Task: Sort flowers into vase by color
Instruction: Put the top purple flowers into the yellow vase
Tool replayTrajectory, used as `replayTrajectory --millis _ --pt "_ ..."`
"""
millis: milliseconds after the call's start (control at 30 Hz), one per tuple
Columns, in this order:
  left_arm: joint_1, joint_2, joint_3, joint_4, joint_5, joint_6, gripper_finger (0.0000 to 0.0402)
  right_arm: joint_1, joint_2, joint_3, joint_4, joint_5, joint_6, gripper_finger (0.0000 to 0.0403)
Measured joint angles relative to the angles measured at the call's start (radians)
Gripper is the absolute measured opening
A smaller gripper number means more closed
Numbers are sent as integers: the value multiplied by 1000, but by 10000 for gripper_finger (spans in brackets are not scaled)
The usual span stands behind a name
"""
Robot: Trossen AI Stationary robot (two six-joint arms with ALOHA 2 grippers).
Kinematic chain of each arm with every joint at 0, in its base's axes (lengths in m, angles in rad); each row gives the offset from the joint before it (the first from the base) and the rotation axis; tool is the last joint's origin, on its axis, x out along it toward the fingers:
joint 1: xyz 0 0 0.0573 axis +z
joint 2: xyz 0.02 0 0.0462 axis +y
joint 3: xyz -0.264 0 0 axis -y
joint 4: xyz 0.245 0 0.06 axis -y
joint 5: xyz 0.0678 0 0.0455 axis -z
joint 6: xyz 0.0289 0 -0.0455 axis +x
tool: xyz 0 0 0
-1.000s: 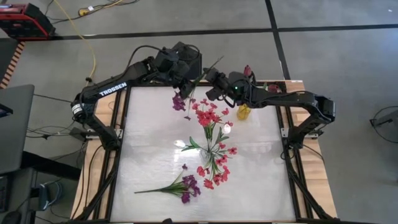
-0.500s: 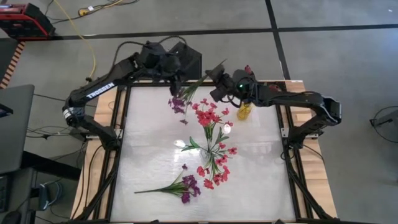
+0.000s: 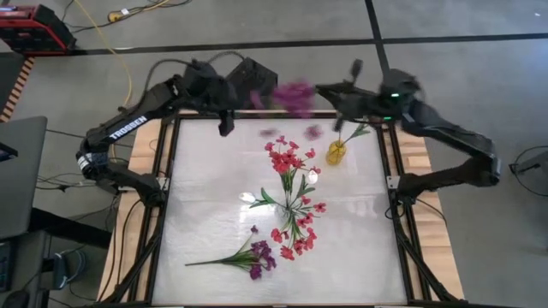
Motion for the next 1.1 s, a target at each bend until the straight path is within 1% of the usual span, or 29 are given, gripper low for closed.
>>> replayTrajectory --millis 100,167,200,267,433,533,600,667,733,867,1000,1100 --pt "-2 -4 -98 -1 53 48 158 -39 -95 -9 -144 -213 187 41" --pt "-11 -32 -170 10 60 64 158 -56 -156 -54 -201 -308 294 40" --pt "-14 -63 -213 33 56 67 158 -56 -184 -86 -210 -337 336 40" --pt "-15 -162 -318 134 53 65 158 -45 -240 -171 -188 -365 403 40" --pt "-13 -450 -660 566 50 -64 158 40 -370 -410 -18 -354 581 39" --pt "-23 -568 -831 801 52 -123 158 121 -448 -537 98 -268 657 39" --pt "-24 -614 -904 878 41 -148 158 187 -492 -615 141 -157 671 39" --pt "-23 -634 -940 892 14 -156 158 251 -527 -697 181 -18 677 39" --pt "-23 -633 -949 890 -2 -157 158 307 -549 -789 263 110 690 39" --pt "-23 -594 -950 863 2 -155 158 396 -558 -969 476 310 700 39" --pt "-23 -544 -950 857 6 -156 158 456 -554 -1105 677 520 660 39" --pt "-23 -510 -950 849 10 -156 158 477 -538 -1185 823 658 633 39"
